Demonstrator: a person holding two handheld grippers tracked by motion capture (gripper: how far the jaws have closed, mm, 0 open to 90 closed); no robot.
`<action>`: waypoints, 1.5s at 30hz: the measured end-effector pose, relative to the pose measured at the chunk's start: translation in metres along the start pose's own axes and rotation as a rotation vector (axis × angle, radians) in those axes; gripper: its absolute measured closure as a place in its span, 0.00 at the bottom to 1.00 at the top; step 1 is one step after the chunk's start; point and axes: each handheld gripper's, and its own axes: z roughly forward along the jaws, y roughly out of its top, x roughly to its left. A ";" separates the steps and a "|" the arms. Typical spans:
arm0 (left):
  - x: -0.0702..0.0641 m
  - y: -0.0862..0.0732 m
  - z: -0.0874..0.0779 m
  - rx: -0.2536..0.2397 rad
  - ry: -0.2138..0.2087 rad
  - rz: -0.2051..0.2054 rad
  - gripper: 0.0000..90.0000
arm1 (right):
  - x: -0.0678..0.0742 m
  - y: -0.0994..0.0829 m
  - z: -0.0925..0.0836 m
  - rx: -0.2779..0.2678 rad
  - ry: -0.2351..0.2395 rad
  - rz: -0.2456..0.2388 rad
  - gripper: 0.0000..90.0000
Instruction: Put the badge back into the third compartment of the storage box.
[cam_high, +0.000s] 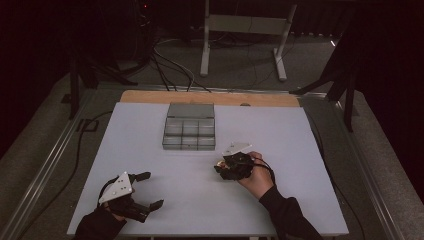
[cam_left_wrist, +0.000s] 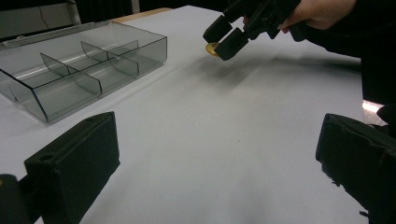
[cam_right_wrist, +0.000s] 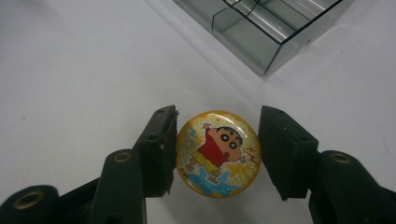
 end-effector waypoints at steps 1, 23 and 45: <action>0.000 0.000 0.000 0.002 0.001 0.000 0.00 | 0.000 0.001 0.000 0.000 -0.002 0.001 0.53; 0.000 0.000 0.000 0.002 0.003 -0.002 0.00 | -0.007 0.039 -0.009 -0.029 -0.026 -0.020 0.53; 0.000 0.000 -0.001 0.001 0.003 -0.004 0.00 | -0.021 0.075 -0.008 -0.042 -0.044 -0.014 0.53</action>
